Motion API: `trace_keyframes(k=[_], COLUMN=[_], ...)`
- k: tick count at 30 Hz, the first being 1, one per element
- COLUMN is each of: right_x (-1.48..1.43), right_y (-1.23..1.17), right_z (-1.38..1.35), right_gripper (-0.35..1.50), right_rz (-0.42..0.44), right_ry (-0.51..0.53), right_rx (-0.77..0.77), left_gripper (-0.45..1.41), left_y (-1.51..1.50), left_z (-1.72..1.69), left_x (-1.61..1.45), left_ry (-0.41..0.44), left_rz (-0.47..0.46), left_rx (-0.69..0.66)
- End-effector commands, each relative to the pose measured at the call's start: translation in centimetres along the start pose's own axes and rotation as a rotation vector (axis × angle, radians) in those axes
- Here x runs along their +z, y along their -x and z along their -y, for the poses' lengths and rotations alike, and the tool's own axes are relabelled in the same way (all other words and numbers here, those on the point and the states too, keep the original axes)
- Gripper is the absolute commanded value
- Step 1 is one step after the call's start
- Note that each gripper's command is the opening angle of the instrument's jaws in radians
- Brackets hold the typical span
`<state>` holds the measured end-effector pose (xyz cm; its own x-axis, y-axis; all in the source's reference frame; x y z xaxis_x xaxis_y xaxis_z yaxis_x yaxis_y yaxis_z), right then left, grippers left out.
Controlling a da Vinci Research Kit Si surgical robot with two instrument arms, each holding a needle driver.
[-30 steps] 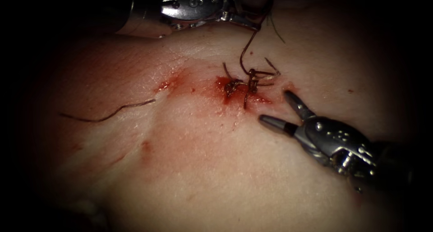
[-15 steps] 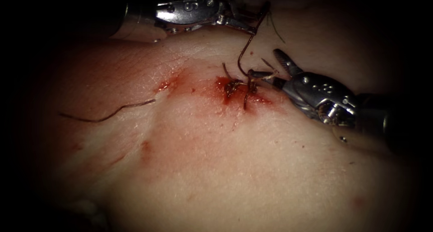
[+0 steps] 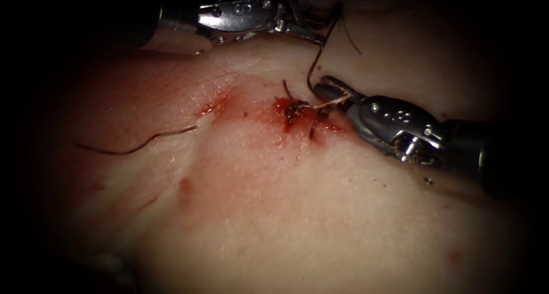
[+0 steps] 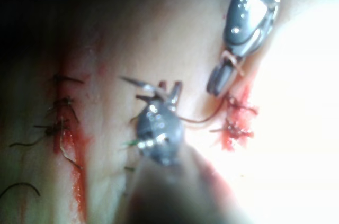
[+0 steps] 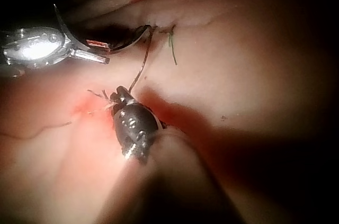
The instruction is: Wound Closure
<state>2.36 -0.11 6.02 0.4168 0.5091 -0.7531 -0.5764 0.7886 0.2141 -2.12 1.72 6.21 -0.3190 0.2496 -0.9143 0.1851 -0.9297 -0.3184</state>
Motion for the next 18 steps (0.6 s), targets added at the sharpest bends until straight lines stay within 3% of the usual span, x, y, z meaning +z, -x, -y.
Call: trace_keyframes(k=[1, 6, 11, 18], right_x=[0.01, -0.01, 0.06, 0.07], right_y=[0.0, -0.14, -0.17, -0.12], right_z=[0.07, 0.26, 0.47, 0.52], right_gripper=[-0.35, -0.35, -0.35, -0.35], right_rz=[-0.026, -0.069, -0.012, 0.025], right_ry=[-0.02, -0.122, -0.234, -0.232], right_rx=[0.011, 0.052, 0.096, 0.067], left_gripper=[-0.45, -0.45, -0.45, -0.45], left_y=[0.04, 0.04, 0.06, 0.06], left_z=[0.05, 0.21, 0.35, 0.35], left_x=[0.07, 0.1, 0.12, 0.13], left_ry=[-0.002, -0.018, -0.039, -0.055], left_rz=[0.0, 0.005, 0.006, 0.008], left_rx=[-0.001, -0.005, -0.008, -0.008])
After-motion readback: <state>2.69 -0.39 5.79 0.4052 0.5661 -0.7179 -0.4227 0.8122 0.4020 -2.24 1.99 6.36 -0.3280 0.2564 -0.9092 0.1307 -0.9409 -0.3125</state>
